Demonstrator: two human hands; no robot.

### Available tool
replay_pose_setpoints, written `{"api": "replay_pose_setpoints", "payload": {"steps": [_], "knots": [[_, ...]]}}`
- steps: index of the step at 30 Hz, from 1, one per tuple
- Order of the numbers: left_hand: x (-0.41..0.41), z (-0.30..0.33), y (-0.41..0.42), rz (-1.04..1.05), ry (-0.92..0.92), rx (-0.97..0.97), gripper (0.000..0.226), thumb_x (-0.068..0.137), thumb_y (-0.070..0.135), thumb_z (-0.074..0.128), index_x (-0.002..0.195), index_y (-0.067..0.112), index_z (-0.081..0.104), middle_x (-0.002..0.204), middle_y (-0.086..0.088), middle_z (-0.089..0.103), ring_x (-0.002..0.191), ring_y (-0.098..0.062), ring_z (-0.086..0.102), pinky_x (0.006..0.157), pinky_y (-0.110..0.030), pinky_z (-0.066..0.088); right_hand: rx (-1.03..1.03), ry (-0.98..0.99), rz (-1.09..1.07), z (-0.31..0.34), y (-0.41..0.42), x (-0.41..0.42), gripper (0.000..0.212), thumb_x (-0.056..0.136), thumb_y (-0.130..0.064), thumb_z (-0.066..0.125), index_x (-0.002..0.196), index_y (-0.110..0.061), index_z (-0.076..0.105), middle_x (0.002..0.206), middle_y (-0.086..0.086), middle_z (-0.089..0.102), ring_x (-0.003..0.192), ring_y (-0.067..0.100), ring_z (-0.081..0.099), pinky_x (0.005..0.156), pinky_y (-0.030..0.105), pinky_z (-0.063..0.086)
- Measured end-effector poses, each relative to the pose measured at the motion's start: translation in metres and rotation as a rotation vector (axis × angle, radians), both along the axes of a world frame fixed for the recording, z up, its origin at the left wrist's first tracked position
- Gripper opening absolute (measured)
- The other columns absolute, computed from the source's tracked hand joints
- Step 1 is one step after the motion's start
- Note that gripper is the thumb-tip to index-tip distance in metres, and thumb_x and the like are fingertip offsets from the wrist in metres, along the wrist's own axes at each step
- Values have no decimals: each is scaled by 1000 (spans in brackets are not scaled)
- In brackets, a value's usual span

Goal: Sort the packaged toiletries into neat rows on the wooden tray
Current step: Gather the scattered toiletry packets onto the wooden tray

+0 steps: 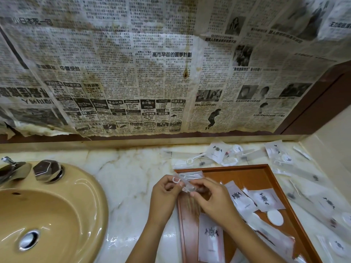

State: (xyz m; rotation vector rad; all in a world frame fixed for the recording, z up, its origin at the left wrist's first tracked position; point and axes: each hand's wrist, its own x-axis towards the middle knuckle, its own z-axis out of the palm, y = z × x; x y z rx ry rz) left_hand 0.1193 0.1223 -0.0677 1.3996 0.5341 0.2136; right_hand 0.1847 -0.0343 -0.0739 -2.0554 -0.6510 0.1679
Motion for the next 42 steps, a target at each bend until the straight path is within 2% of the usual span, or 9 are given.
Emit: {"api": "replay_pose_setpoints", "payload": {"steps": [3, 7, 9, 12, 16, 21, 26, 34, 42], "knots": [[2, -4, -1, -29, -25, 80, 9, 86, 0, 68, 82, 8, 65, 83, -6, 72, 76, -14, 65, 69, -18, 49, 12, -33, -55, 1, -1, 5, 20, 80, -6, 75, 87, -25, 75, 81, -15, 67, 79, 6, 64, 65, 12, 47], [-4, -13, 3, 26, -8, 200, 21, 84, 4, 70, 95, 22, 69, 88, 4, 70, 76, -9, 59, 72, -12, 47, -60, -67, -109, 0, -9, 15, 14, 83, -12, 75, 86, -26, 74, 82, -16, 65, 77, 9, 62, 64, 26, 53], [-9, -16, 3, 76, -1, 256, 22, 89, 6, 66, 100, 26, 68, 88, 4, 67, 74, -3, 58, 70, -9, 45, -142, -188, -107, -2, -14, 19, 9, 85, -17, 73, 91, -24, 73, 84, -18, 62, 78, 6, 60, 64, 27, 54], [-15, -29, -1, 88, 6, 372, 25, 96, 12, 58, 106, 33, 65, 94, 7, 65, 84, -6, 59, 71, -10, 45, -270, -378, -115, -7, -18, 19, 14, 81, -14, 76, 92, -23, 72, 84, -15, 61, 79, 3, 56, 63, 24, 51], [-25, -41, -5, 9, -29, 549, 26, 99, 23, 53, 116, 43, 59, 101, 15, 59, 92, -8, 60, 72, -17, 49, -347, -484, -77, -20, -17, 17, 20, 74, -8, 80, 87, -20, 71, 83, -11, 61, 81, 9, 54, 64, 23, 47], [-29, -51, -7, -163, -44, 823, 40, 101, 26, 45, 136, 44, 47, 113, 23, 46, 98, 2, 55, 77, -11, 45, -405, -532, -12, -36, -19, 14, 17, 76, -12, 80, 88, -20, 71, 83, -8, 60, 80, 14, 54, 63, 30, 48], [-28, -56, -8, -167, -20, 898, 34, 98, 34, 42, 127, 38, 59, 110, 18, 42, 94, -1, 53, 77, -18, 48, -428, -538, 14, -40, -19, 13, 15, 78, -14, 78, 90, -20, 73, 85, -8, 60, 81, 16, 54, 65, 32, 48], [-27, -60, -9, -161, -10, 919, 39, 97, 40, 35, 125, 36, 61, 110, 17, 43, 95, -2, 52, 78, -20, 48, -439, -490, 32, -40, -21, 10, 13, 84, -23, 63, 92, -25, 73, 86, -12, 58, 86, 13, 54, 72, 32, 46], [-28, -56, -7, -163, -26, 870, 36, 97, 36, 39, 127, 38, 57, 108, 18, 44, 93, -2, 55, 76, -17, 49, -395, -404, -61, -26, -22, 12, 14, 83, -18, 73, 95, -25, 73, 88, -14, 62, 86, 9, 56, 74, 30, 46]]}}
